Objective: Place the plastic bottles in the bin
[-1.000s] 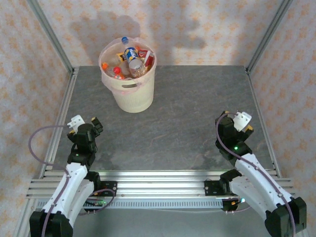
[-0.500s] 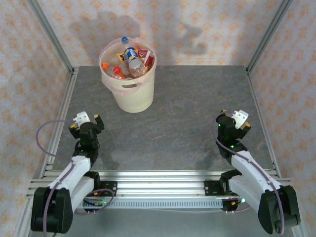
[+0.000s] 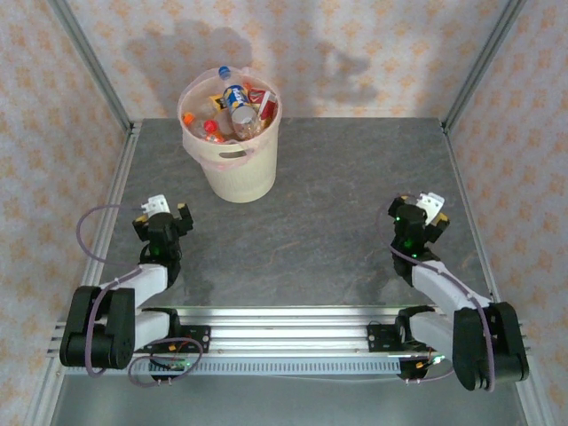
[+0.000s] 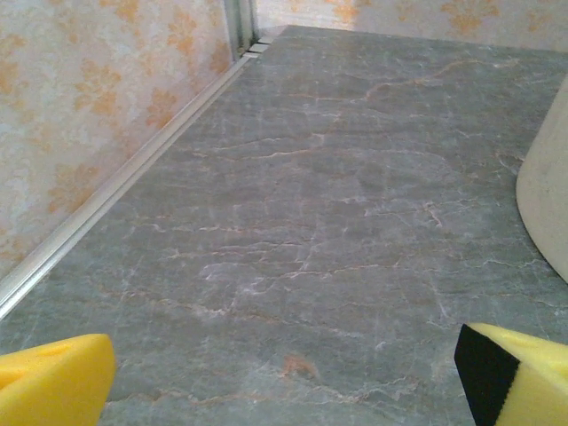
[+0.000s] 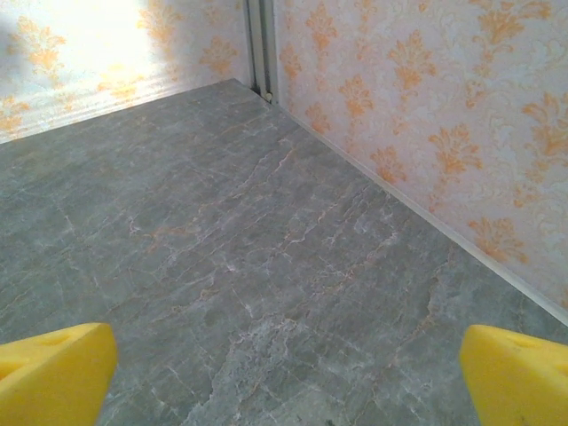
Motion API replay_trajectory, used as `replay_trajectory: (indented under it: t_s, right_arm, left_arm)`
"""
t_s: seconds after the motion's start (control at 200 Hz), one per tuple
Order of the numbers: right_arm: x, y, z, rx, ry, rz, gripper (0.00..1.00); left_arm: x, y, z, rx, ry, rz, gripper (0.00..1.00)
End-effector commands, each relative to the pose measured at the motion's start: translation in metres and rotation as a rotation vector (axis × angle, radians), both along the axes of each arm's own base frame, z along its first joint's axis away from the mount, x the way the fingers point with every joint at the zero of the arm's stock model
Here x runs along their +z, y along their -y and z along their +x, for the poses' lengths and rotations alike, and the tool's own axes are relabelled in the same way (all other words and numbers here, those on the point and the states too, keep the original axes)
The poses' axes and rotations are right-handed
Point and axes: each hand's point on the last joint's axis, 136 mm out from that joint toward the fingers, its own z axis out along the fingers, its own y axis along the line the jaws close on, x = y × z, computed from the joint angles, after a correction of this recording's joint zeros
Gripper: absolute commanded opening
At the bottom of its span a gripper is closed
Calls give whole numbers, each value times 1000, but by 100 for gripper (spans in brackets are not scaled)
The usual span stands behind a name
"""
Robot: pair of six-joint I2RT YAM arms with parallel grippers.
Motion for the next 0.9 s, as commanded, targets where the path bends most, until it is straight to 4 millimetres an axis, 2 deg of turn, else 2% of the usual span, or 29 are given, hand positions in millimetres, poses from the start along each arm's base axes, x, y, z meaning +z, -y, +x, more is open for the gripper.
replay_trajectory:
  t_s: [0.0,0.17,0.3,0.34,0.621,0.896]
  right_arm:
    - [5,-2,8,28,47,8,99]
    - [-2,-3,13,46,39,0,99]
    - [-4,-6,18,66,42,-2,99]
    - [-11,-8,21,76,28,-4,99]
    - [-18,-14,36,149,38,20,99]
    - [-29,-21,47,216,32,20,99]
  left_arm:
    - [26,-1,16,-20,73,28,100]
    - [25,4,19,-57,66,27,100]
    - [23,-2,21,-49,58,-2,100]
    - [22,-2,21,-52,57,-7,100]
    - [22,10,19,-104,79,-63,100]
    - [30,14,19,-123,127,-80,100]
